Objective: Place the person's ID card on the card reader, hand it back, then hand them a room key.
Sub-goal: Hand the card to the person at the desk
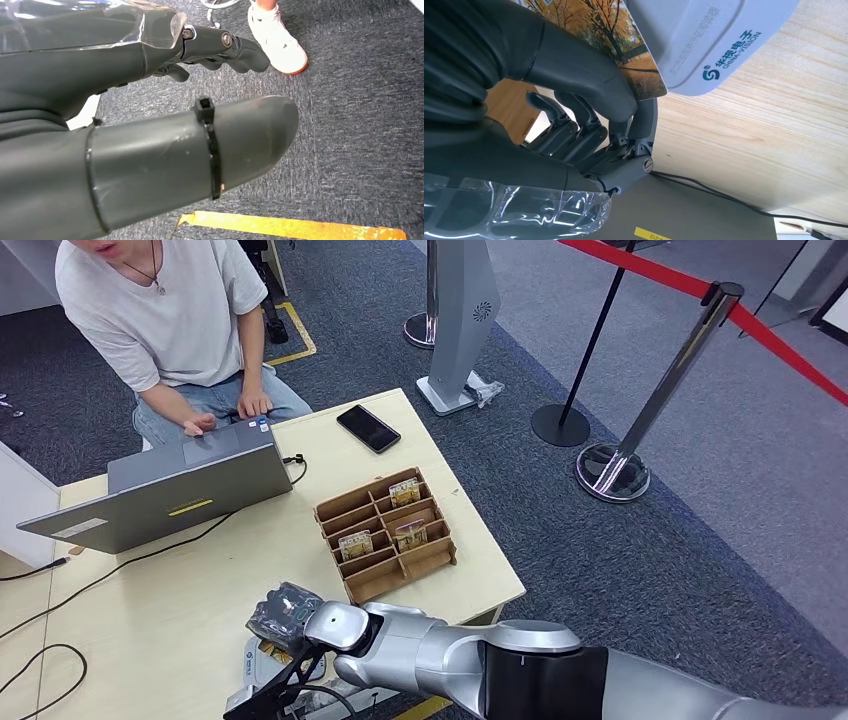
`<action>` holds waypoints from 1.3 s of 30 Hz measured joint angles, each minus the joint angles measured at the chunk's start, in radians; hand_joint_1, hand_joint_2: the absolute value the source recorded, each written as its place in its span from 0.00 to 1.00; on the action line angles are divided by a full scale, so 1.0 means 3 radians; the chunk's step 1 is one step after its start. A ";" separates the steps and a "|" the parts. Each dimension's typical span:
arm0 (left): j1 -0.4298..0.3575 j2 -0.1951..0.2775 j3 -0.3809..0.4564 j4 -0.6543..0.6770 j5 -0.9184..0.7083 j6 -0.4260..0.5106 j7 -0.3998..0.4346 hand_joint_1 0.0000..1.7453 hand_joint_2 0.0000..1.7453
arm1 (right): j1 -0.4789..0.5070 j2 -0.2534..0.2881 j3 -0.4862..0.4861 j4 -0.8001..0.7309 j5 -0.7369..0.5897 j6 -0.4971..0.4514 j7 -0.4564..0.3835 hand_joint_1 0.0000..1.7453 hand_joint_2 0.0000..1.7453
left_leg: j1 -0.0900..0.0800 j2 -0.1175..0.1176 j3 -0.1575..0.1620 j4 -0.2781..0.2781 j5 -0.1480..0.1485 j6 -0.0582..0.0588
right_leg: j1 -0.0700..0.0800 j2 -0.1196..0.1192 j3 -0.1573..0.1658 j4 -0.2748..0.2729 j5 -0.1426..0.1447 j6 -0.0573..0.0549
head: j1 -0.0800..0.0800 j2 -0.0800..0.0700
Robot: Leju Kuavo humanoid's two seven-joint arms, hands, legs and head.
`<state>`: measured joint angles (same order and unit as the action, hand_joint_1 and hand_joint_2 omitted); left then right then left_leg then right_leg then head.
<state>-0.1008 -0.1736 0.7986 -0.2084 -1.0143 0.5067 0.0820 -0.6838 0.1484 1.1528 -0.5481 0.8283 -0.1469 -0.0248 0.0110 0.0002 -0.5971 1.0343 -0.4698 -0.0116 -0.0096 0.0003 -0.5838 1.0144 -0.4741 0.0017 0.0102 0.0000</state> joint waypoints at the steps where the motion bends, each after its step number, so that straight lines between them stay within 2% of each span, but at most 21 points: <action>1: 0.0000 0.0000 0.0000 0.0000 0.0000 0.0000 0.0000 0.00 0.00 | 0.0000 0.0000 0.0001 0.0000 0.0000 0.0000 0.0000 1.00 1.00 | 0.0000 0.0000 0.0000 0.0000 0.0000 0.0000 | 0.0000 0.0000 0.0000 0.0000 0.0000 0.0000 | 0.0000 0.0000; 11: 0.0000 0.0000 0.0001 0.0000 -0.0004 -0.0003 -0.0006 0.00 0.00 | 0.0000 0.0000 -0.0013 -0.0028 0.0033 -0.0026 0.0000 1.00 1.00 | 0.0000 0.0000 0.0000 0.0000 0.0000 0.0000 | 0.0000 0.0000 0.0000 0.0000 0.0000 0.0000 | 0.0000 0.0000; 17: 0.0002 0.0001 0.0002 0.0000 -0.0006 -0.0003 -0.0012 0.00 0.00 | -0.0005 -0.0038 -0.0149 -0.0249 -0.0029 -0.0052 -0.0032 1.00 1.00 | 0.0000 0.0000 0.0001 0.0000 0.0000 0.0000 | 0.0000 0.0000 0.0000 0.0000 0.0000 0.0000 | -0.0001 0.0000; 30: 0.0014 0.0003 0.0069 0.0000 0.0029 -0.0005 -0.0118 0.00 0.00 | -0.0053 -0.0351 -0.0739 -0.1179 -0.0337 0.0044 -0.0184 1.00 1.00 | 0.0000 0.0000 0.0001 0.0001 0.0000 0.0000 | 0.0000 0.0000 0.0000 0.0000 0.0000 0.0000 | -0.0001 0.0000; 39: 0.0022 0.0006 0.0086 0.0000 0.0034 -0.0015 -0.0181 0.00 0.00 | -0.0085 -0.0596 -0.1210 -0.1804 -0.0435 -0.0064 -0.0286 1.00 1.00 | 0.0000 0.0000 0.0001 0.0001 0.0000 0.0000 | 0.0000 0.0000 0.0000 0.0000 0.0001 0.0000 | -0.0001 0.0000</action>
<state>-0.0942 -0.1718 0.8243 -0.2083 -1.0040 0.5023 0.0277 -0.7094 -0.0303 0.7897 -1.0892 0.6979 -0.1660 -0.1107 0.0109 0.0001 -0.5970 1.0347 -0.4698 -0.0116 -0.0098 0.0003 -0.5837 1.0144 -0.4739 0.0018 0.0100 0.0000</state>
